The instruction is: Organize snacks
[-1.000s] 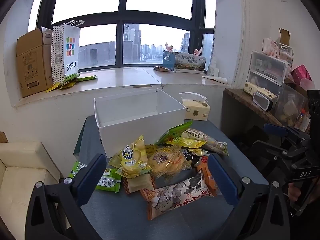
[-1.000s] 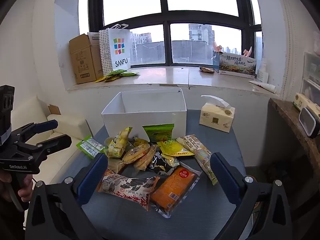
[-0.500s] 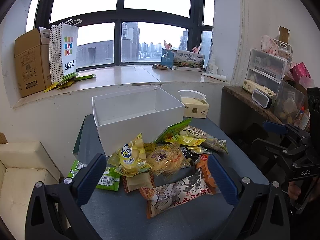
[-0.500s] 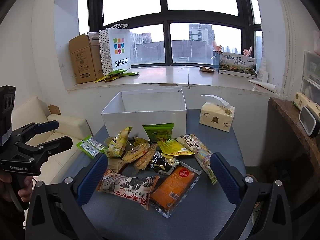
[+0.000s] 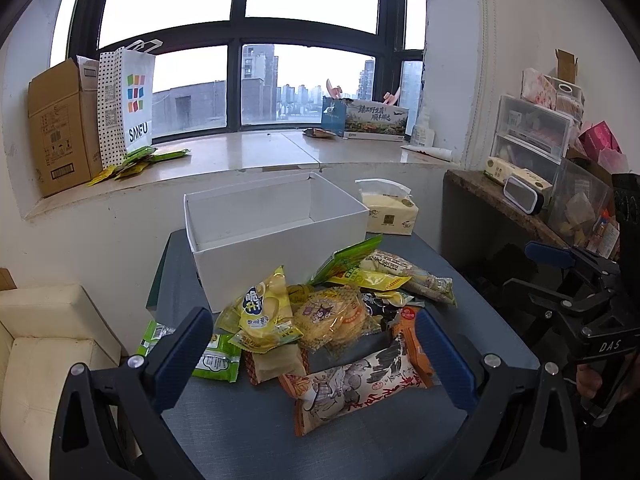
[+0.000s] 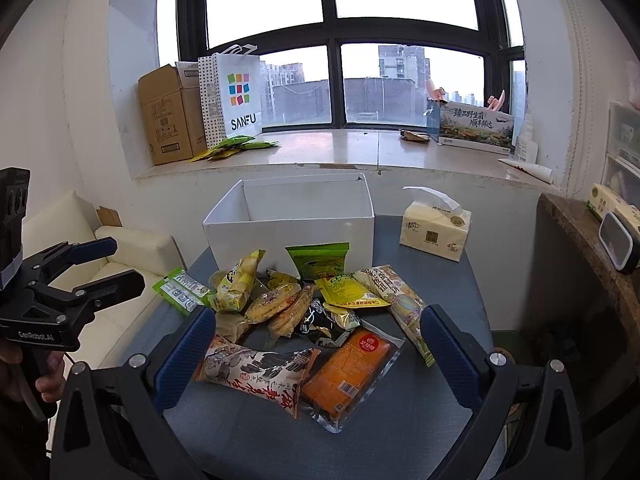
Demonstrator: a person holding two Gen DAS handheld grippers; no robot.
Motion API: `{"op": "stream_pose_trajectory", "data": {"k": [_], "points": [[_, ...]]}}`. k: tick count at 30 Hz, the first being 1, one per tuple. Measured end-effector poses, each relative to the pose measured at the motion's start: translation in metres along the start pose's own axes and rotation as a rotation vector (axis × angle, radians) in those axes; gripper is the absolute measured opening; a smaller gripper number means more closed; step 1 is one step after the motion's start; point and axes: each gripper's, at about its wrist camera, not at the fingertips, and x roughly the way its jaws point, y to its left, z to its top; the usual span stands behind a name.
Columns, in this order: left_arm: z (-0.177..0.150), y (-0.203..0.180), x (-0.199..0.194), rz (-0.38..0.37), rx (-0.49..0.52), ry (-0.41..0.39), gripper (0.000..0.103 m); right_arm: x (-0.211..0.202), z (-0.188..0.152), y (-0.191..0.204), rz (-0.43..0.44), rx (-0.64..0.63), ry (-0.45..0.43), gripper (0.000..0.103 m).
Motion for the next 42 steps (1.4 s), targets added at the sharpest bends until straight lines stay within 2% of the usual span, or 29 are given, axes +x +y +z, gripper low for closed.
{"op": "stream_pose_trajectory", "data": {"k": [42], "points": [[-0.002, 0.001, 0.002, -0.015, -0.008, 0.012, 0.103, 0.013, -0.009, 0.002, 0.008, 0.013, 0.019, 0.103]]}}
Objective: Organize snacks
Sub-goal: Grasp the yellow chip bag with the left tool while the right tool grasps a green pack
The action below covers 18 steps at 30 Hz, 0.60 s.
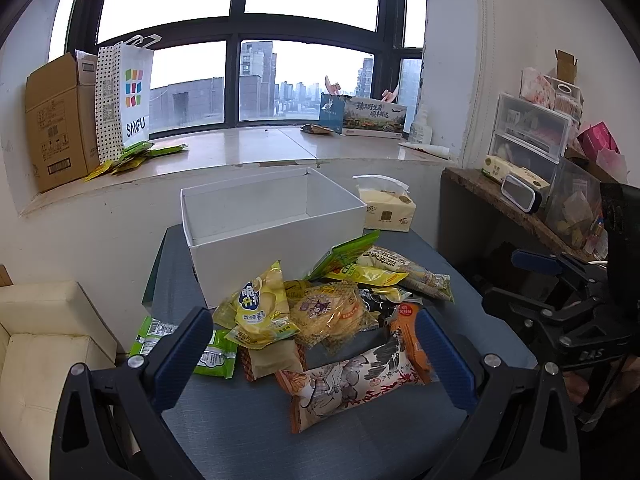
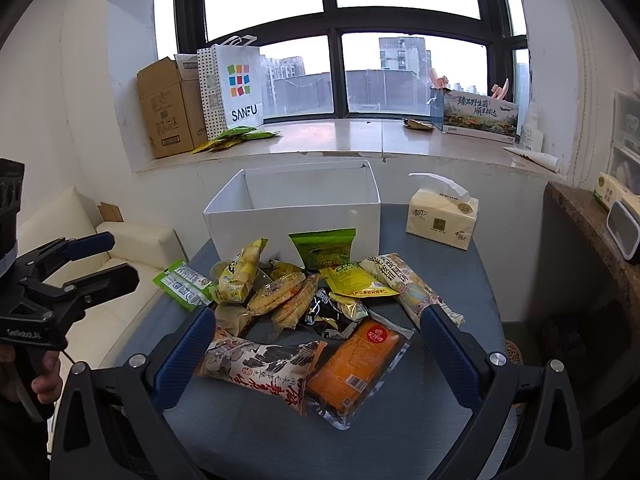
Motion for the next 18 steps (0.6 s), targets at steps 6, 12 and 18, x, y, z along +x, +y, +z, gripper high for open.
{"op": "stream_pose_trajectory", "data": {"k": [6, 12, 18], "points": [[-0.003, 0.004, 0.001, -0.004, -0.010, 0.002, 0.103, 0.035, 0.007, -0.001, -0.006, 0.007, -0.028, 0.103], [-0.011, 0.015, 0.005, 0.009, -0.030, 0.020, 0.103, 0.110, 0.023, -0.011, -0.036, 0.039, -0.001, 0.103], [-0.019, 0.033, 0.009, 0.025, -0.071, 0.036, 0.103, 0.190, 0.035, -0.004, -0.049, 0.006, 0.103, 0.103]]}}
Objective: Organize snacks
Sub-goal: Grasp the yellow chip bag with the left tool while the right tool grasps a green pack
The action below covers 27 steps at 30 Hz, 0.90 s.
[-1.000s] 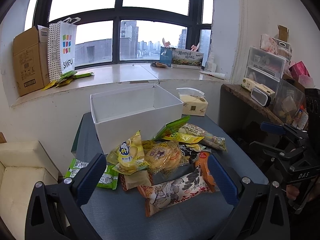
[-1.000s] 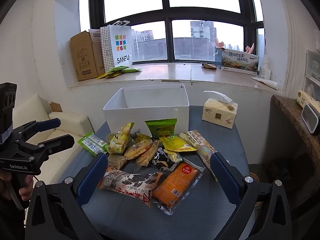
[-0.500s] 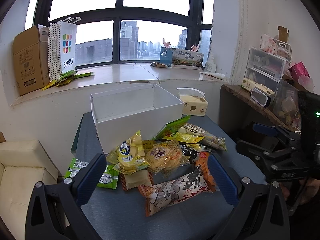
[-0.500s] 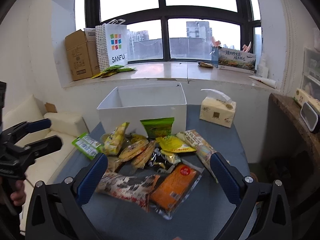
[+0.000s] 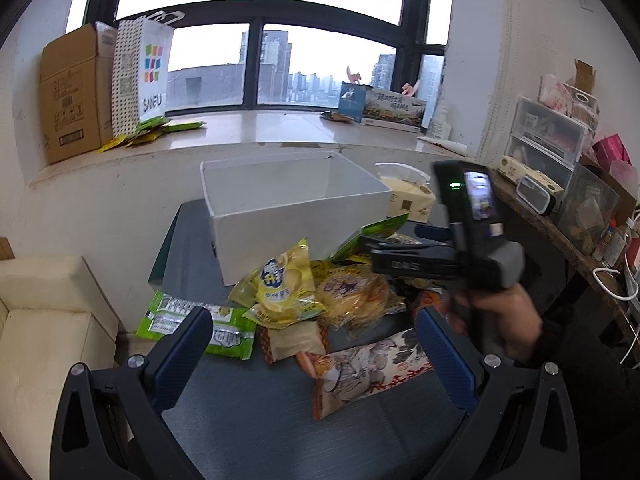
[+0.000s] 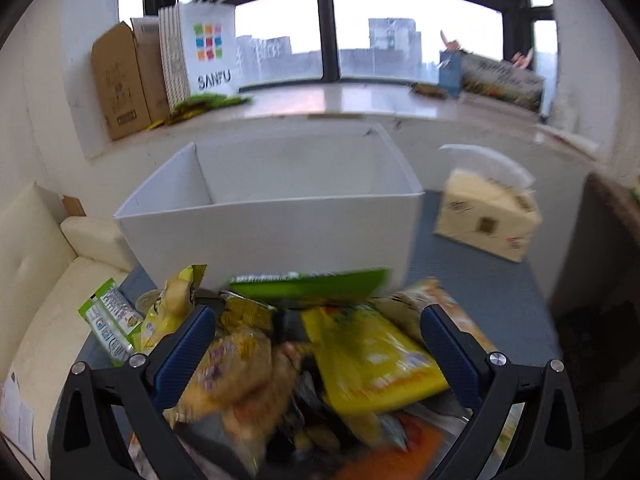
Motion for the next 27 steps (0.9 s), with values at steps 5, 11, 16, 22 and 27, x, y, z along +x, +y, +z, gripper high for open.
{"op": "stream_pose_trajectory", "data": {"k": [5, 11, 16, 22, 27], "points": [[-0.006, 0.014, 0.005, 0.012, -0.033, 0.015, 0.103, 0.031, 0.010, 0.014, -0.049, -0.061, 0.022, 0.073], [-0.010, 0.022, 0.013, -0.001, -0.064, 0.033, 0.103, 0.012, 0.013, 0.011, -0.031, -0.044, -0.009, 0.072], [-0.006, 0.022, 0.039, -0.048, -0.118, 0.089, 0.103, -0.039, 0.017, -0.008, 0.022, 0.036, -0.093, 0.072], [0.010, 0.018, 0.105, -0.099, -0.113, 0.188, 0.103, -0.107, 0.007, -0.033, 0.110, 0.112, -0.183, 0.072], [0.020, 0.023, 0.163, -0.049, -0.115, 0.280, 0.103, -0.144, -0.010, -0.050, 0.163, 0.173, -0.212, 0.072]]}}
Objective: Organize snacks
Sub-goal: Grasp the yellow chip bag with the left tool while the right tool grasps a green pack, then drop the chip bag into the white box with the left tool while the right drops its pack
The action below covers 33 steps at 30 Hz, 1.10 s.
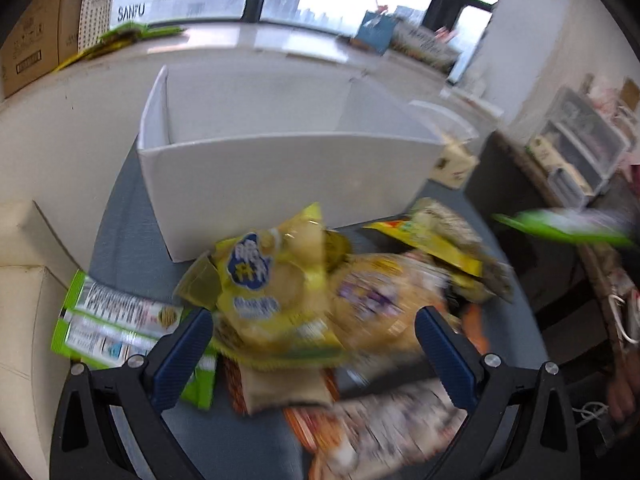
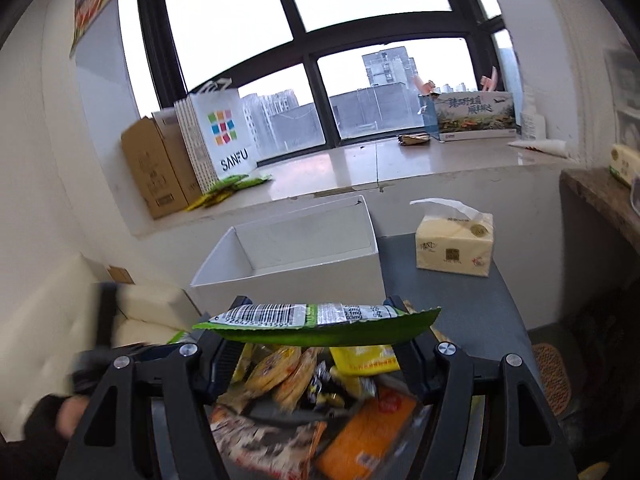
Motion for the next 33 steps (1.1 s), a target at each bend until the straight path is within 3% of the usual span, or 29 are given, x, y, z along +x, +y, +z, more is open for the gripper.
{"op": "stream_pose_trajectory", "data": {"k": [5, 6, 7, 9, 12, 18, 24, 29, 33], "points": [[0.010, 0.011, 0.040, 0.061, -0.015, 0.069, 0.099, -0.023, -0.011, -0.009, 0.028, 0.049, -0.007, 0.072], [0.009, 0.013, 0.044, 0.063, -0.013, 0.081, 0.080, -0.025, -0.012, -0.011, 0.034, 0.055, -0.005, 0.072], [0.008, 0.014, 0.046, 0.089, -0.006, 0.088, 0.070, -0.026, -0.013, -0.011, 0.036, 0.052, -0.002, 0.072], [0.005, 0.018, 0.043, 0.054, -0.012, 0.072, 0.053, -0.028, -0.015, -0.012, 0.023, 0.048, -0.002, 0.072], [0.000, 0.018, 0.020, 0.027, -0.015, 0.013, 0.037, -0.025, -0.018, -0.013, 0.035, 0.057, 0.005, 0.072], [-0.004, 0.012, -0.048, -0.069, -0.010, -0.149, 0.036, -0.013, -0.014, -0.012, 0.061, 0.074, 0.002, 0.072], [0.046, 0.017, -0.093, -0.114, 0.006, -0.281, 0.036, 0.016, 0.032, 0.003, 0.103, 0.046, -0.019, 0.072], [0.106, 0.029, -0.081, -0.047, 0.031, -0.298, 0.036, 0.077, 0.087, 0.017, 0.082, 0.031, 0.008, 0.072], [0.149, 0.044, -0.037, 0.006, 0.007, -0.243, 0.036, 0.156, 0.124, 0.020, 0.018, 0.042, 0.116, 0.072]]}}
